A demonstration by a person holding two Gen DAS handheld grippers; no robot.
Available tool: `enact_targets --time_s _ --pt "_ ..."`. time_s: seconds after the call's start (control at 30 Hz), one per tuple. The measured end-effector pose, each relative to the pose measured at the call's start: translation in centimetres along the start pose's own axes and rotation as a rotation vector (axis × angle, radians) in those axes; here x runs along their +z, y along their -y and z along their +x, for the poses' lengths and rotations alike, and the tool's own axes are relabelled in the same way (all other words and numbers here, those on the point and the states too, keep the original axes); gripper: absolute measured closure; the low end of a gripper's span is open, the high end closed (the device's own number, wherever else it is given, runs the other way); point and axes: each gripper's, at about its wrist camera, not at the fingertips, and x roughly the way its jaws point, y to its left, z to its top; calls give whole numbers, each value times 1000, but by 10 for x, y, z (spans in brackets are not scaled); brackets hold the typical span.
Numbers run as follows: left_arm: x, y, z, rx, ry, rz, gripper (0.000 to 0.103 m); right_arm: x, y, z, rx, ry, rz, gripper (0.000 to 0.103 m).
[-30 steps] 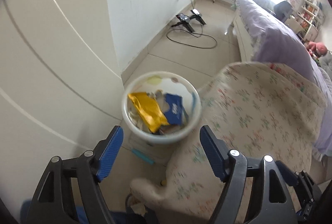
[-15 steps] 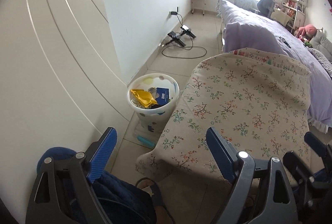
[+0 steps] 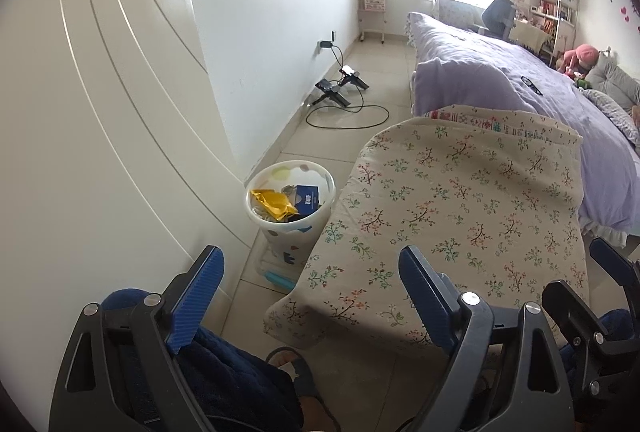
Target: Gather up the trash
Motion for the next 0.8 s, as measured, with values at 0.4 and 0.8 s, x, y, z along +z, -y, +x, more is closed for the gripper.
enact_targets --time_s 0.4,0.8 --pt "0 5 4 8 -12 9 12 -3 5 5 7 10 12 3" --pt "-1 11 2 -3 -9 18 12 -4 12 2 12 22 43 3"
